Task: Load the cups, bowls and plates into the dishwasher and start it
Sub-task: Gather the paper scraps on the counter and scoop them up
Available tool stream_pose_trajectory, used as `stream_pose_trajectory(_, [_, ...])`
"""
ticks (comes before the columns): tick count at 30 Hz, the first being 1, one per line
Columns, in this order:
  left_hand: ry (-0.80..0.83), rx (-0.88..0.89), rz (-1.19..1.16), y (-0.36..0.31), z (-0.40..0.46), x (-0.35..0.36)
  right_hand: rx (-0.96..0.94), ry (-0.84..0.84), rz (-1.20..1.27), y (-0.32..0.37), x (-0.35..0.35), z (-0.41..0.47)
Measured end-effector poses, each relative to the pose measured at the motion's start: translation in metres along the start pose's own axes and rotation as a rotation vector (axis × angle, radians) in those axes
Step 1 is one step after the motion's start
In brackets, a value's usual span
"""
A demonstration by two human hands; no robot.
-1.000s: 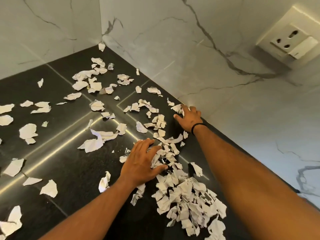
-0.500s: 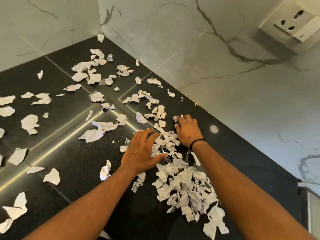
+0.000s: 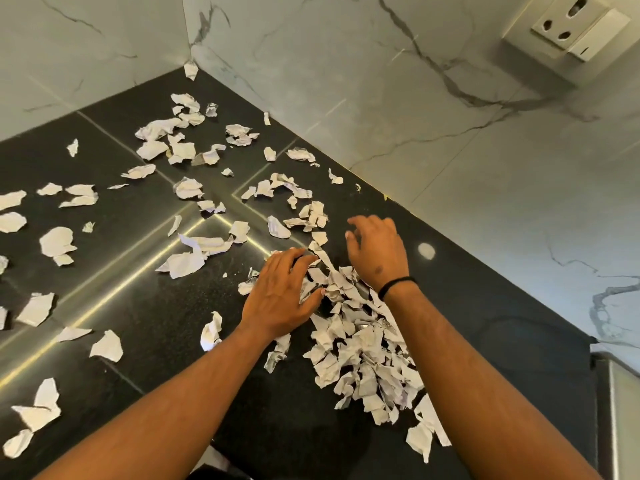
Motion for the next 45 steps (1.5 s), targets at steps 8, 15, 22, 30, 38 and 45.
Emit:
stream_pose_trajectory(8, [0.035, -0.027, -0.045, 0.003, 0.000, 0.003, 0.229, 0.202, 0.178, -0.016, 0.032, 0.115])
stream_pose_trajectory(15, [0.006, -0.037, -0.088, 0.004, -0.001, 0.004, 0.123, 0.279, -0.040, 0.006, 0.068, 0.162])
stream_pose_trajectory(22, [-0.010, -0.074, -0.144, 0.002, -0.002, 0.000, -0.182, 0.246, -0.172, 0.040, 0.082, 0.106])
stream_pose_trajectory(30, [-0.039, -0.111, -0.196, -0.001, -0.004, -0.006, -0.287, 0.288, 0.082, 0.034, 0.059, 0.014])
stream_pose_trajectory(38, [-0.031, -0.098, -0.202, -0.001, -0.007, -0.005, 0.308, 0.373, 0.200, 0.014, 0.036, 0.096])
stream_pose_trajectory(45, [-0.174, -0.104, -0.343, 0.003, -0.007, -0.011, 0.525, 0.662, -0.030, 0.023, 0.055, 0.124])
Point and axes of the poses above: each hand's wrist, its own z-axis towards the middle knuckle, its own x-axis out of the palm, y = z × x, the point moved 2 cm from there along z, towards the middle knuckle, and after that the axes turned 4 degrees about z, right-handed, at the moved point
